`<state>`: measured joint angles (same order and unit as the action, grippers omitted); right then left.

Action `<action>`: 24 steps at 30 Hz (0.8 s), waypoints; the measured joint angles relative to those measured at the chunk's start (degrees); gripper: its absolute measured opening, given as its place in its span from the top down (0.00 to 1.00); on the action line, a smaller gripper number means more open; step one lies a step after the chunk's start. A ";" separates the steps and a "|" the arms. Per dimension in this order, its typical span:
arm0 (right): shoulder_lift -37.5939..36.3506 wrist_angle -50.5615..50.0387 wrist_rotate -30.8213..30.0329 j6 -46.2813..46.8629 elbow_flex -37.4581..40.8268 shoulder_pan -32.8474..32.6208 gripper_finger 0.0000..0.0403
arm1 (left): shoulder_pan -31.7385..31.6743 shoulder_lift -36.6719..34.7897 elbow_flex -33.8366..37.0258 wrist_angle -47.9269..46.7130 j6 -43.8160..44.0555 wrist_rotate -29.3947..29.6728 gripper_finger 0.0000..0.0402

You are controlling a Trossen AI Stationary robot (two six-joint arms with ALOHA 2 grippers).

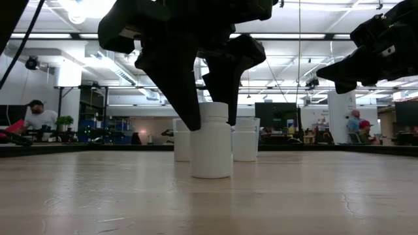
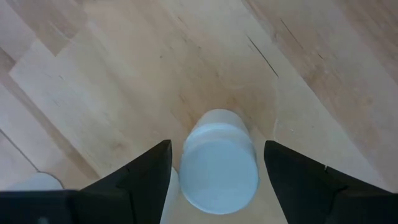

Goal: Pick and place pill bottles into a basket
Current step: Put the white pill bottle into the transparent bin

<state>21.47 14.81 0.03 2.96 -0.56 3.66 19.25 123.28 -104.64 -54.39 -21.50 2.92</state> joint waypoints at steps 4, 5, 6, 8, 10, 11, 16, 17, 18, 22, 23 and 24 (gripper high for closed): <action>0.00 0.00 0.00 -0.04 0.00 0.00 0.98 | 0.00 0.00 0.00 0.17 0.16 0.00 0.41; 0.00 0.00 0.00 -0.12 0.00 0.00 0.98 | 0.00 0.00 0.02 0.17 0.18 0.00 0.41; 0.00 0.00 0.00 -0.13 0.00 0.00 0.98 | 0.00 0.00 0.02 0.17 0.18 0.00 0.41; 0.00 0.00 0.00 -0.09 0.00 0.00 0.98 | -0.02 0.00 0.02 0.40 0.20 0.00 0.41; 0.00 0.00 0.00 -0.11 0.00 0.00 0.98 | -0.02 0.00 0.02 0.39 0.22 0.00 0.41; 0.00 0.00 0.01 -0.13 0.00 0.00 0.98 | -0.02 0.00 0.02 0.39 0.22 0.00 0.41; 0.00 0.00 0.01 -0.09 0.00 0.00 0.98 | -0.02 0.00 0.04 0.39 0.30 0.54 0.41; 0.00 0.00 0.00 -0.01 0.00 0.00 0.98 | -0.02 0.00 0.04 0.39 0.32 0.58 0.41; 0.00 0.00 0.00 0.01 0.00 0.00 0.98 | -0.02 0.00 0.04 0.39 0.38 0.57 0.41; 0.00 0.00 0.00 0.00 0.00 0.00 0.98 | -0.07 0.00 0.09 0.35 1.62 0.57 0.41; 0.00 0.00 0.00 0.00 0.00 0.00 0.98 | -0.09 0.00 0.14 0.35 1.62 0.59 0.41; 0.00 0.00 0.02 0.00 0.00 0.00 0.98 | -0.11 0.00 0.22 0.37 1.63 0.59 0.41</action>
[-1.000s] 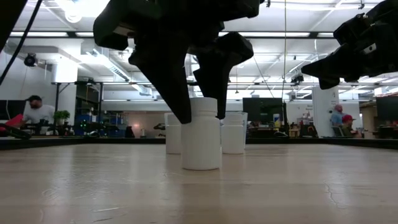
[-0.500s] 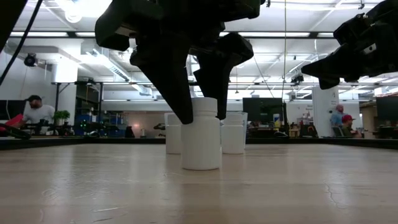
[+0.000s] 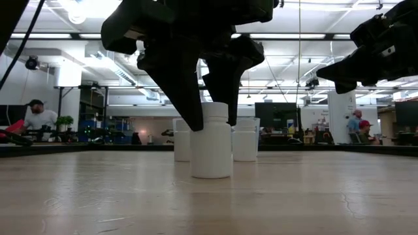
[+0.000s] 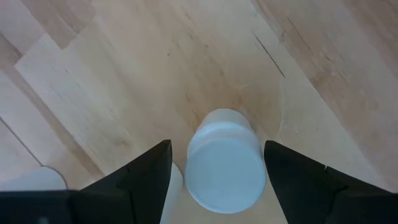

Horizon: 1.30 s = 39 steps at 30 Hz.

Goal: Pick and place pill bottles into a basket
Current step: Put the white pill bottle into the transparent bin

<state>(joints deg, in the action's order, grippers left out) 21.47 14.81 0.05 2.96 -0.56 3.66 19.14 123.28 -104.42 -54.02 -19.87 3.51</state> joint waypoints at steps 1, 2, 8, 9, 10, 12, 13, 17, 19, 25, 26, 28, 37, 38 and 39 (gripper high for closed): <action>0.00 0.00 -0.02 0.01 0.00 0.00 0.98 | 0.00 0.00 0.10 0.02 -0.01 0.02 0.41; 0.00 0.00 0.00 0.00 0.00 0.00 0.98 | 0.00 0.00 0.28 0.02 0.01 0.01 0.41; 0.00 0.00 -0.02 -0.02 0.00 0.00 0.98 | -0.04 0.02 2.77 1.16 -0.01 0.00 0.41; 0.00 0.00 0.00 -0.02 0.00 0.00 0.98 | -0.04 0.02 2.80 1.29 0.01 0.02 0.41; 0.00 0.00 -0.02 0.00 0.00 0.00 0.98 | -0.04 0.02 2.79 1.54 0.03 0.01 0.41; 0.00 0.00 -0.01 0.00 0.00 0.00 0.98 | -0.02 0.02 2.78 1.78 0.03 0.00 0.41; 0.00 0.00 -0.02 0.00 0.00 0.00 0.98 | -0.02 0.02 2.78 1.92 0.03 0.00 0.41; 0.00 0.00 0.00 0.02 0.00 0.00 0.98 | -0.04 0.02 2.78 2.82 0.01 0.00 0.41; 0.00 0.00 -0.02 0.00 0.00 0.00 0.98 | -0.02 0.02 2.78 2.65 0.01 -0.02 0.41; 0.00 0.00 -0.02 0.00 0.00 0.00 0.98 | -0.04 0.02 2.78 2.79 0.01 -0.02 0.41; 0.00 0.00 0.00 0.00 0.00 0.00 0.98 | -0.04 0.02 2.78 2.95 0.02 -0.02 0.41; 0.00 0.00 -0.01 0.00 0.00 0.00 0.98 | -0.04 0.02 2.78 3.01 0.03 -0.02 0.41; 0.00 0.00 -0.02 -0.11 0.00 0.00 0.98 | -0.04 0.02 2.78 3.61 0.03 -0.04 0.54; 0.00 0.00 0.00 -0.13 0.00 0.00 0.98 | -0.04 0.02 2.76 3.62 0.03 -0.04 0.56; 0.00 0.00 -0.02 -0.13 0.00 0.00 0.98 | -0.02 0.02 2.73 3.63 0.03 -0.06 0.57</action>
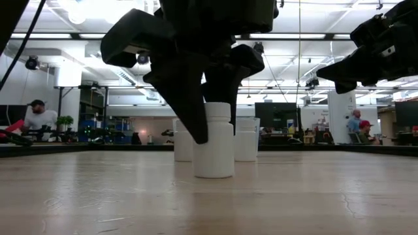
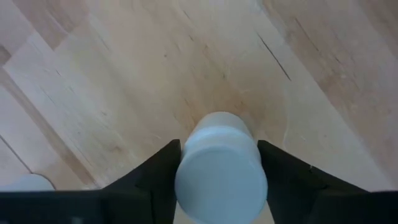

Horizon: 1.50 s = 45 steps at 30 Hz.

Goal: Pick and place pill bottles into a basket
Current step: Put the white pill bottle into the transparent bin

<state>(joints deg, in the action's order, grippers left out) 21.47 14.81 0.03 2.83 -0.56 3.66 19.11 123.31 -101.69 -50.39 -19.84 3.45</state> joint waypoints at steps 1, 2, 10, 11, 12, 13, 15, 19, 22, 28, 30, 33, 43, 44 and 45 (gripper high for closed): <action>0.00 0.00 0.00 0.00 0.00 0.00 0.98 | -0.01 0.00 -0.02 0.02 0.00 -0.01 0.59; 0.00 0.00 0.00 0.00 0.00 0.00 0.98 | -0.02 0.00 -0.02 0.02 0.00 -0.02 0.59; 0.00 0.00 0.01 0.06 0.00 0.00 0.98 | 0.20 -0.37 -2.73 -0.20 0.55 -1.01 0.57; 0.00 0.00 0.00 0.07 0.00 0.00 0.98 | 0.20 -0.55 -3.34 -0.48 0.92 -1.38 0.57; 0.00 0.00 0.00 0.07 0.00 0.00 0.98 | 0.20 -0.82 -4.04 -0.51 1.19 -1.67 0.57; 0.00 0.00 0.02 0.07 0.00 -0.01 0.98 | 0.20 -1.20 -4.79 -0.75 1.48 -2.06 0.57; 0.00 0.00 0.00 0.09 0.00 -0.01 0.98 | 0.20 -2.18 -6.53 -1.69 1.53 -2.48 0.57; 0.00 -0.21 0.01 0.15 0.00 0.00 0.98 | 0.19 -4.62 -9.71 -4.93 1.64 -2.96 0.57; -0.05 -1.27 -0.02 0.19 0.02 0.00 0.98 | -0.19 -7.12 -12.17 -7.80 1.70 -2.51 0.57; 0.13 -1.37 0.04 0.24 0.02 -0.02 0.98 | -2.85 -13.76 -13.83 -9.61 1.51 1.07 0.57; 0.13 -1.33 0.16 0.22 0.02 -0.04 0.98 | -4.40 -16.12 -12.89 -9.90 1.49 1.46 0.57; 0.12 -1.35 0.12 0.17 0.02 -0.03 0.98 | -7.37 -18.91 -11.99 -10.23 1.19 1.58 0.57; 0.11 -1.53 0.22 -0.28 0.02 -0.02 0.98 | -19.16 -20.52 -11.28 -10.93 -5.11 1.35 0.57; 0.11 -1.53 0.35 -0.50 0.02 -0.02 0.98 | -20.31 -20.48 -11.15 -10.90 -5.69 1.14 0.57; 0.11 -1.58 0.46 -0.68 0.02 -0.02 0.98 | -21.46 -20.48 -10.71 -10.79 -6.15 0.64 0.57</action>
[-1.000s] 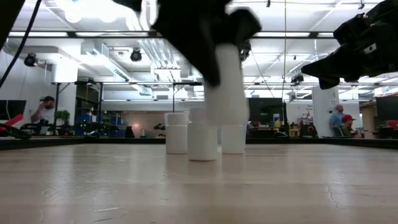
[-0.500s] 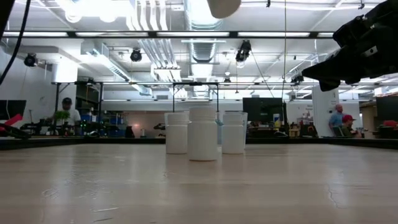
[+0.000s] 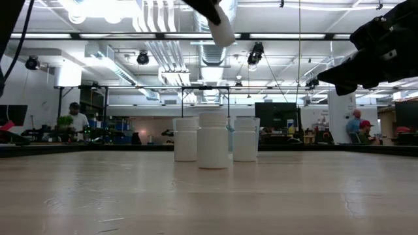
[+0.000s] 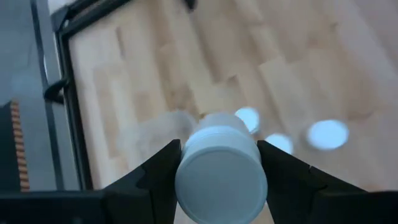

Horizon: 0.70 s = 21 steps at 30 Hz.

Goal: Pick and place pill bottles into a basket
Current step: Put the white pill bottle into the transparent bin

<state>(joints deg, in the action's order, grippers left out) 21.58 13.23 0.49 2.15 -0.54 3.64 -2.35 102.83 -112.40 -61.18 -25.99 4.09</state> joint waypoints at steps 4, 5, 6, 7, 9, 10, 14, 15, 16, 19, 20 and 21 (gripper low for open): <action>0.00 -0.77 0.13 -0.87 0.00 0.00 0.98 | -3.90 0.11 2.39 0.28 -1.74 -1.05 0.57; 0.00 -0.88 0.13 -0.89 0.00 0.00 0.98 | -4.85 0.11 2.77 0.15 -2.00 -1.18 0.57; 0.00 -0.90 0.13 -0.89 0.00 0.00 0.98 | -5.76 0.11 3.19 0.17 -2.55 -1.20 0.57; 0.00 -0.89 0.13 -0.88 0.00 0.00 0.98 | -6.64 0.11 3.64 0.19 -3.18 -1.24 0.57; 0.00 -0.90 0.12 -0.85 0.00 0.00 0.98 | -8.37 0.20 4.65 0.25 -4.57 -1.31 0.57; -0.02 -0.92 0.12 -0.85 0.00 0.00 0.98 | -9.10 0.42 5.10 0.24 -4.98 -1.31 0.57; -0.04 -1.00 0.11 -0.83 0.00 0.00 0.98 | -11.81 0.85 7.08 0.18 -6.44 -1.25 0.57; -0.04 -1.00 0.10 -0.83 0.00 0.00 0.98 | -12.41 0.93 7.49 0.22 -6.65 -1.28 0.57; -0.04 -1.00 0.08 -0.82 0.00 0.00 0.98 | -12.95 1.16 7.83 0.11 -7.17 -1.31 0.57; -0.04 -1.00 0.03 -0.83 0.00 0.00 0.98 | -14.42 2.57 7.95 -0.16 -7.92 -1.39 0.57; -0.04 -1.00 -0.03 -0.83 0.00 0.00 0.98 | -14.98 2.96 7.98 -0.13 -7.99 -1.58 0.57; -0.04 -1.00 -0.05 -0.83 0.00 0.00 0.98 | -15.57 3.33 7.98 -0.16 -8.06 -2.10 0.57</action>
<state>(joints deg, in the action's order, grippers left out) 21.54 12.23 0.45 1.32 -0.54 3.64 -17.92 106.16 -104.42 -61.34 -34.05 1.99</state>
